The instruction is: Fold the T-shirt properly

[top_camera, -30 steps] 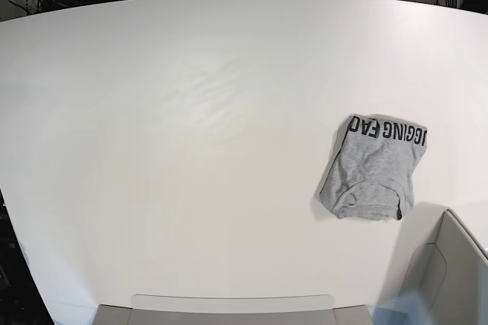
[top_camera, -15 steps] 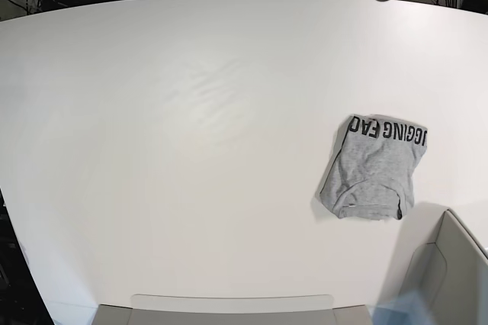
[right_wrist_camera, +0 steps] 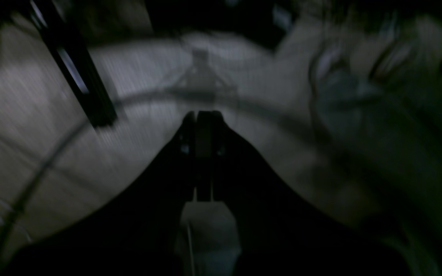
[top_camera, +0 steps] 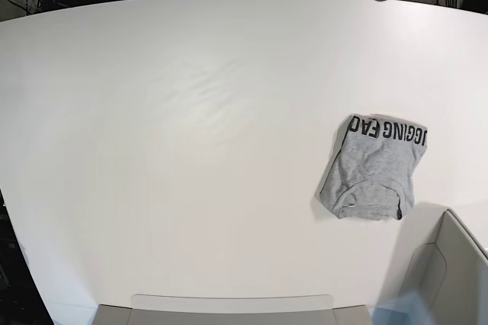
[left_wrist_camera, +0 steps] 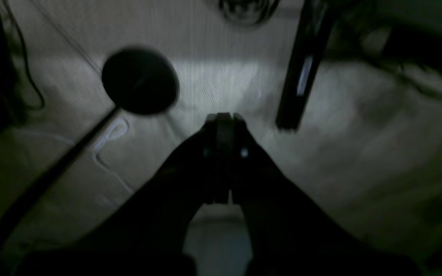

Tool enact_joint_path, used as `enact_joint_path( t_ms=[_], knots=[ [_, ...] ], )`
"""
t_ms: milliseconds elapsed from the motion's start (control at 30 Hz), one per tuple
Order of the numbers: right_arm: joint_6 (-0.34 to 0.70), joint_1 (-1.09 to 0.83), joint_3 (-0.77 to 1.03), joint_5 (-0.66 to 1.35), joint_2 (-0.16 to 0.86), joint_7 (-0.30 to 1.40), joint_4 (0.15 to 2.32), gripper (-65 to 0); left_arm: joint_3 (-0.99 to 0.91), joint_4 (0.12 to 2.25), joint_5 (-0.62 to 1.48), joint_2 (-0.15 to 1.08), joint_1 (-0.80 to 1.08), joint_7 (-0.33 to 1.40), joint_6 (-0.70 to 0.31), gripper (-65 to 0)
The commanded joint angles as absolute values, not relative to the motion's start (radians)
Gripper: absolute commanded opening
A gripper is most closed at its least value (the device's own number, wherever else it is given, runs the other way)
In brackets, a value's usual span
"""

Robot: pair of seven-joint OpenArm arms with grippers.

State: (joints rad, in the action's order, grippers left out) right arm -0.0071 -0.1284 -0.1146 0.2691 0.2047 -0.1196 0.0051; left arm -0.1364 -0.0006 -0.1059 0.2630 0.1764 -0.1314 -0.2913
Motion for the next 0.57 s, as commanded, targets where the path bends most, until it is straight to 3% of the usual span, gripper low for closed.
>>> enact_joint_path(
  t_ms=[0, 133, 367, 533],
  knots=[
    [-0.016, -0.131, -0.119, 0.266, 0.219, -0.099, 0.0, -65.0, -0.139, 0.0, -0.104, 0.26, 0.173, -0.142, -0.288, -65.0],
    [-0.174, -0.07, -0.22, 0.2, 0.213, -0.042, 0.0, -65.0, -0.142, 0.0, -0.099, 0.248, 0.171, -0.14, -0.288, -65.0],
    [-0.638, -0.015, -0.453, 0.076, 0.185, -0.045, 0.0, -65.0, -0.142, 0.0, -0.099, 0.209, 0.17, -0.142, -0.288, -65.0],
    [-0.68, -0.015, -0.492, 0.076, 0.171, -0.047, 0.0, -65.0, -0.142, 0.0, -0.099, 0.208, 0.131, -0.136, -0.288, -65.0]
  ],
)
